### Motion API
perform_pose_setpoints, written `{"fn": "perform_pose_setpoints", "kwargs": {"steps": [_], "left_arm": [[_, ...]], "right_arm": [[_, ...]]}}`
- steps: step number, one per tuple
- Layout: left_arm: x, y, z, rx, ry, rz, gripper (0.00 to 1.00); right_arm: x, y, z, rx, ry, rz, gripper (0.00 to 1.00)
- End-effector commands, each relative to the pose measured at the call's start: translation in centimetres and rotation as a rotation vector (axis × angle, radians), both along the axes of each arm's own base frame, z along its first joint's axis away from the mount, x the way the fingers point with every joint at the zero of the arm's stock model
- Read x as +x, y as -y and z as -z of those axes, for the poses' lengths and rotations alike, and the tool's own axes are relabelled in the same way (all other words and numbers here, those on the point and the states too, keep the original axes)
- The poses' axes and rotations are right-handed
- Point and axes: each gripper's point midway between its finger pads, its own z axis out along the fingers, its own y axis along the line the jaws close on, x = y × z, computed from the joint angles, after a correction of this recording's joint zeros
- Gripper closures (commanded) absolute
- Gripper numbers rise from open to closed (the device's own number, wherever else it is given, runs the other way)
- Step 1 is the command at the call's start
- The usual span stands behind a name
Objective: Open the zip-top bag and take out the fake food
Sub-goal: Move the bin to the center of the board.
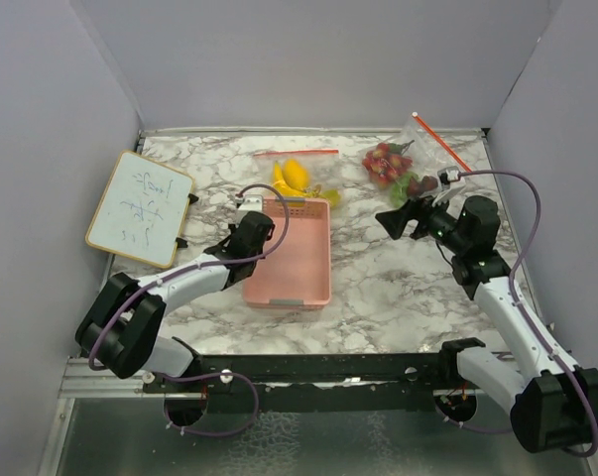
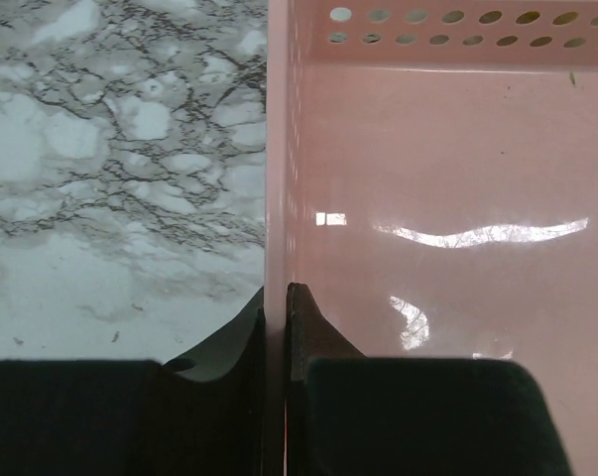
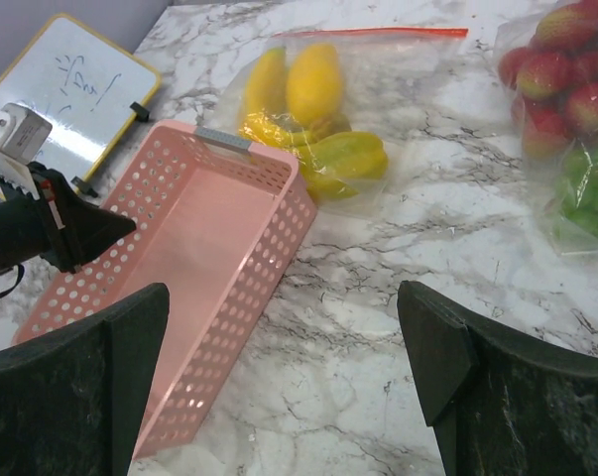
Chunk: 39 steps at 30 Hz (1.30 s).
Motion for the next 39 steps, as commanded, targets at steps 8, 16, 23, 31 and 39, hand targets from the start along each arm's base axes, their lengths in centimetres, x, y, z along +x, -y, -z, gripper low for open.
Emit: {"fn": "perform_pose_setpoints", "kwargs": {"steps": [8,16,23,31,39], "left_arm": [[2.4,-7.9,-0.5,0.042,0.048,-0.166,1.00],[4.3,-10.8,0.6,-0.017,0.031,-0.261,1.00],[4.1,-9.5,-0.9,-0.127,0.094,-0.229,0.51],[4.3,-8.4,-7.0,-0.220,0.225,-0.215,0.01],[1.3,5.5,-9.4,-0.277,0.216,0.060,0.09]], "right_arm": [[0.1,0.3,-2.2,0.007,0.019,0.014,0.01],[0.4,0.3,-1.4,0.025,0.005,0.032,0.01],[0.3,0.7,-3.3,0.147,-0.001,0.106,0.01],[-0.1,-1.2,1.1,0.254,-0.032,0.013,0.07],[2.0,-2.0,2.7,0.245,-0.082,0.010,0.16]]}}
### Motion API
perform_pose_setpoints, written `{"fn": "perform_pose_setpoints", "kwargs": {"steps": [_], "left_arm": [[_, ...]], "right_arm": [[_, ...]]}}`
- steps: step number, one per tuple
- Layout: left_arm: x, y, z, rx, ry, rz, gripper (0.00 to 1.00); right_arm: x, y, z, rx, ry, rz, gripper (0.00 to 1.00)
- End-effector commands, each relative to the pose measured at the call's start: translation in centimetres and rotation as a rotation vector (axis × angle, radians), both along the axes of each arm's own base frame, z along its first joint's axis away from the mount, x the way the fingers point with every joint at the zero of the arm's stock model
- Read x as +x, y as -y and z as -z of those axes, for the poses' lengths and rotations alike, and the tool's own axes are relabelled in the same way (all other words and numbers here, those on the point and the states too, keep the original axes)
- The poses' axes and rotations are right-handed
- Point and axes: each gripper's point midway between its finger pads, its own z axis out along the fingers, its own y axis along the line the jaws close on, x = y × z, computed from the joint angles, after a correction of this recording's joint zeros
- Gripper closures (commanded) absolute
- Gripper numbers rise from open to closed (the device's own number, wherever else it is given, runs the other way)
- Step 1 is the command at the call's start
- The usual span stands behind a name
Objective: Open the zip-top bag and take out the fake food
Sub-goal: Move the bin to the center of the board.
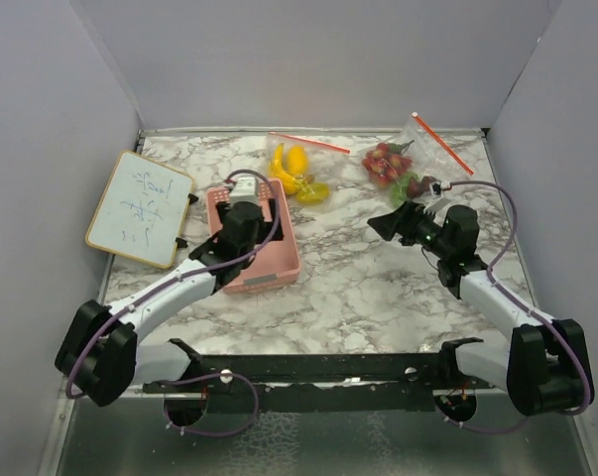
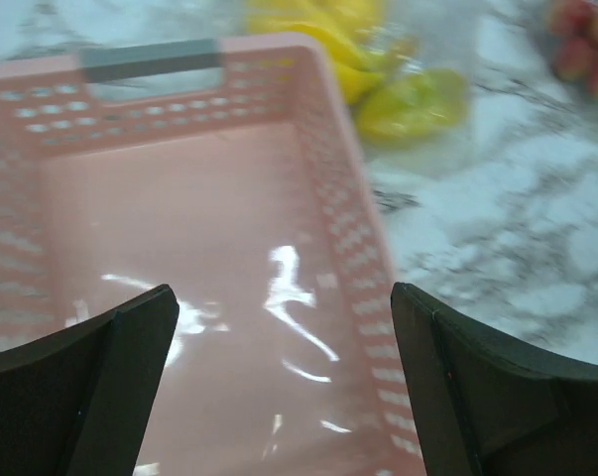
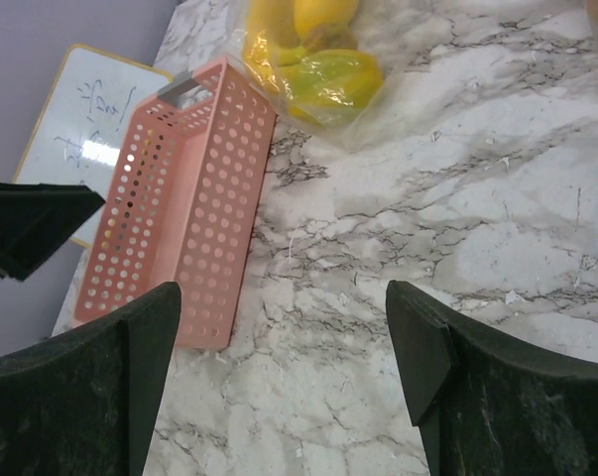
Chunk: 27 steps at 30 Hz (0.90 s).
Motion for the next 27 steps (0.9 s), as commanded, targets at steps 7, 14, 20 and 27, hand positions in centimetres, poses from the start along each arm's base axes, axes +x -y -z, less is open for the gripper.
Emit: {"fn": "perform_pose_setpoints", "kwargs": {"steps": [7,14,20,27], "left_arm": [[-2.9,14.3,1.5,0.100,-0.080,0.216,0.08],[-3.4,11.9,5.6,0.141,-0.114,0.064,0.16],[-3.0,11.7,7.6,0.223,-0.153,0.055,0.36],[-1.7,7.9,7.6,0.248,-0.179,0.007,0.73]], "right_arm": [[1.0,2.1,-2.9,-0.090,0.118,0.125,0.16],[0.6,2.9,-3.1,-0.139,0.118,0.149,0.16],[0.2,2.9,-3.5,-0.144,0.128,0.147,0.17],[0.1,3.2,-3.2,-0.159,0.124,0.157,0.17]]}}
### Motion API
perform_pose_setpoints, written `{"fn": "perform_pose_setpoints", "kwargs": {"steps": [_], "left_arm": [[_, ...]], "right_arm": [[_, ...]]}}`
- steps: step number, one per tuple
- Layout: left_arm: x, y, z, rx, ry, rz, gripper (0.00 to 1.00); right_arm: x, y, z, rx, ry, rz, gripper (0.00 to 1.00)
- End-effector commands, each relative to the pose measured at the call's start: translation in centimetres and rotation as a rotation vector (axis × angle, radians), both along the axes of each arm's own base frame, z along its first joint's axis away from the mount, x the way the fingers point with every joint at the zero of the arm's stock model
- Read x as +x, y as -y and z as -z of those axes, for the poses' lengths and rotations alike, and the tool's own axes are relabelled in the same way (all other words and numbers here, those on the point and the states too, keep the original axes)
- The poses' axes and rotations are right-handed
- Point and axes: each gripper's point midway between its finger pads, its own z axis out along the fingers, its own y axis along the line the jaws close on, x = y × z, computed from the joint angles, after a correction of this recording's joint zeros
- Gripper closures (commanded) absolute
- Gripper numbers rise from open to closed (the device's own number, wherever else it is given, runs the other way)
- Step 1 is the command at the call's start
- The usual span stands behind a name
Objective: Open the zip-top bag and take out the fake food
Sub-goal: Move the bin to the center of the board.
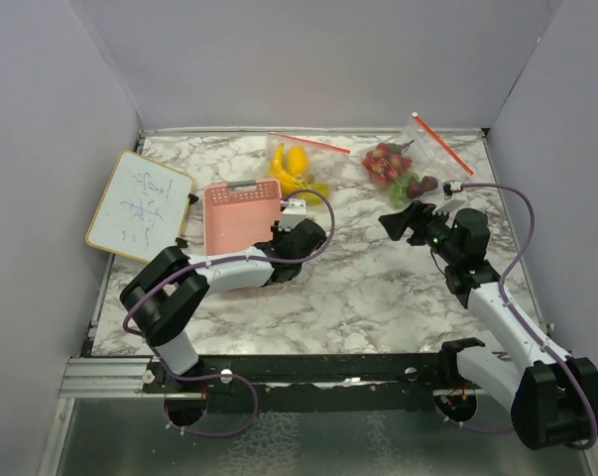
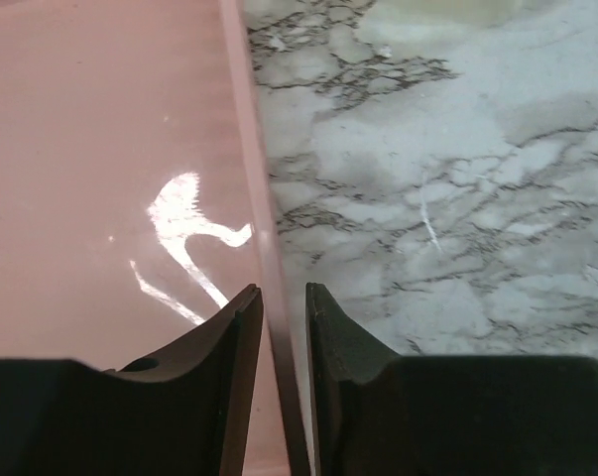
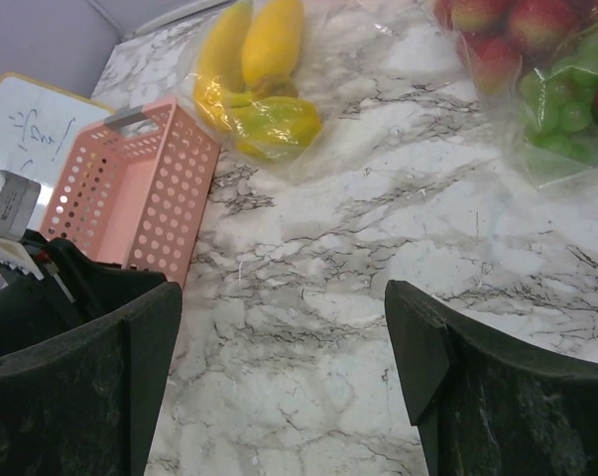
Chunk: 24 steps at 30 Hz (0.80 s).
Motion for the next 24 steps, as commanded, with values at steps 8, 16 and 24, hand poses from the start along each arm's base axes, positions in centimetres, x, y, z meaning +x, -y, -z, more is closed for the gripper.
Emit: {"fn": "perform_pose_setpoints", "kwargs": {"steps": [8,16,24], "left_arm": [[2.5,-7.3,-1.5,-0.018,0.028,-0.089,0.75],[3.4,-7.7,-1.9,-0.010,0.030,-0.038,0.72],[3.4,-6.9,-2.1,-0.050,0.022,-0.014,0.19]], "right_arm": [[0.5,0.4,0.0,-0.030,0.009,0.026,0.18],[0.6,-0.3,1.0,-0.009,-0.009,-0.014,0.18],[2.1,-1.5,4.5,0.014,-0.047,-0.055,0.21]]}}
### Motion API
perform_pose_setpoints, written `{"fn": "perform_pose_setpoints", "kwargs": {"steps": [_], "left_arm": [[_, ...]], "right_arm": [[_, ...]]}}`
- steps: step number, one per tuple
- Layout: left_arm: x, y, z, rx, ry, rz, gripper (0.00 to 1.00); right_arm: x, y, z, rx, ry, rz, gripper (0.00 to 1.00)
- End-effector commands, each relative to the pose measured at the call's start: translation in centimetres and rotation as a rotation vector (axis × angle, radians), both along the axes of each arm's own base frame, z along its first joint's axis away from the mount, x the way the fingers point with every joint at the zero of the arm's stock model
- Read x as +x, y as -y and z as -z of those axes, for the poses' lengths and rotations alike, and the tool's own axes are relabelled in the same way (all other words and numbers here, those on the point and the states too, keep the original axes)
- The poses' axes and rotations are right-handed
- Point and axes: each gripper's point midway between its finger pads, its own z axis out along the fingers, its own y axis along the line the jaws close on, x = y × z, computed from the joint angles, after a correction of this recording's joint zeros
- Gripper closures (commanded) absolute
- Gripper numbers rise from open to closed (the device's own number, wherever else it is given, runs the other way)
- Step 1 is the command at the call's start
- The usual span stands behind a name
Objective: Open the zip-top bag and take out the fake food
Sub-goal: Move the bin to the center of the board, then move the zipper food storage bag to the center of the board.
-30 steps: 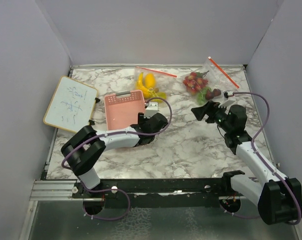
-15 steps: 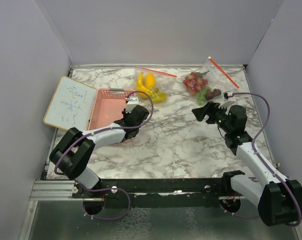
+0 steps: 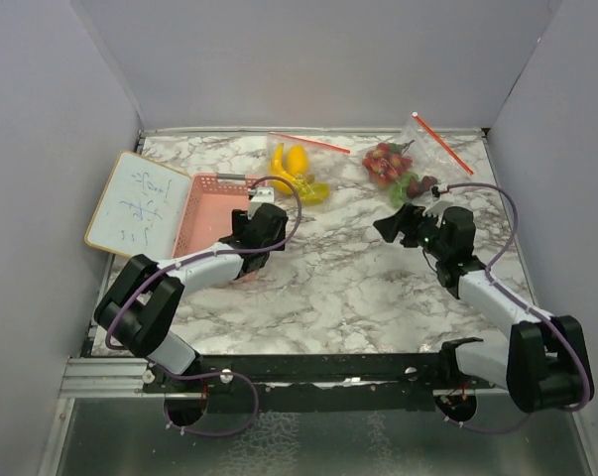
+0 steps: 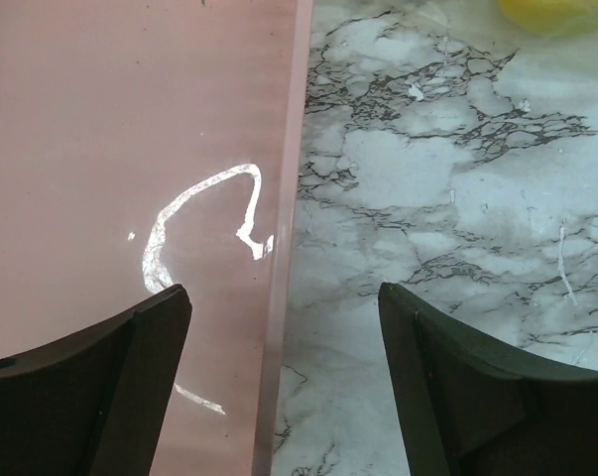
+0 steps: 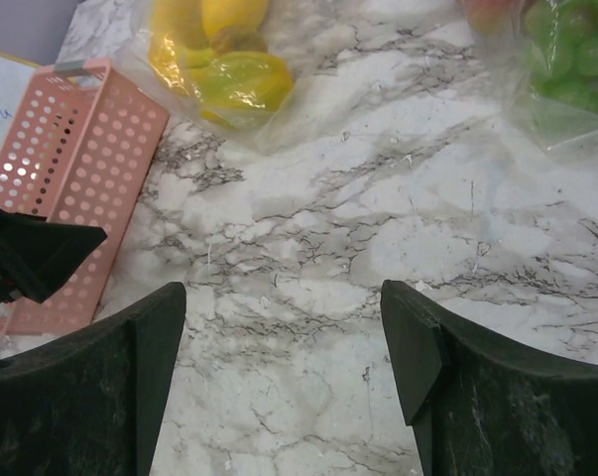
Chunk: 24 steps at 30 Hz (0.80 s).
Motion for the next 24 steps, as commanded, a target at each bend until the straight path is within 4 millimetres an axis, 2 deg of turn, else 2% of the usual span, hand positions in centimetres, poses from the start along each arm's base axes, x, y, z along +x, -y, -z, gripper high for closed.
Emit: {"fn": "perform_pose_setpoints", "kwargs": {"steps": [1,3,6,11,14,17,20,22,24], "left_arm": [[0.3,0.8,-1.4,-0.055,0.027,0.022,0.14],[0.2,0.5,-2.0,-0.066,0.040,0.002,0.02],[0.1,0.0,-3.1,-0.076,0.067,-0.023,0.01],[-0.1,-0.3,-5.2,-0.104,0.118,-0.037,0.01],[-0.4,-0.4,-5.8,-0.110,0.123,-0.028,0.01],[-0.8,-0.7,-6.0,-0.109,0.119,-0.026,0.01],[-1.3,-1.1,-6.1,-0.108,0.121,-0.030,0.01],[-1.4,-1.0,-6.2,-0.117,0.124,-0.021,0.01],[-1.5,-1.0,-6.3,-0.117,0.122,-0.013,0.01]], "right_arm": [[1.3,-1.4,0.9,0.026,0.022,-0.047,0.22],[2.6,-2.1,1.8,0.014,0.008,-0.056,0.23],[5.1,-4.0,2.0,-0.017,0.006,-0.087,0.22],[10.8,-9.9,1.4,-0.130,0.041,-0.157,0.14],[14.0,-12.8,2.5,-0.149,0.019,-0.185,0.11],[17.9,-13.9,3.6,-0.158,-0.013,-0.141,0.10],[20.9,-15.1,5.2,-0.180,-0.033,-0.138,0.10],[22.3,-15.8,6.5,-0.202,-0.049,-0.147,0.12],[23.0,-16.7,7.8,-0.217,-0.068,-0.172,0.17]]}}
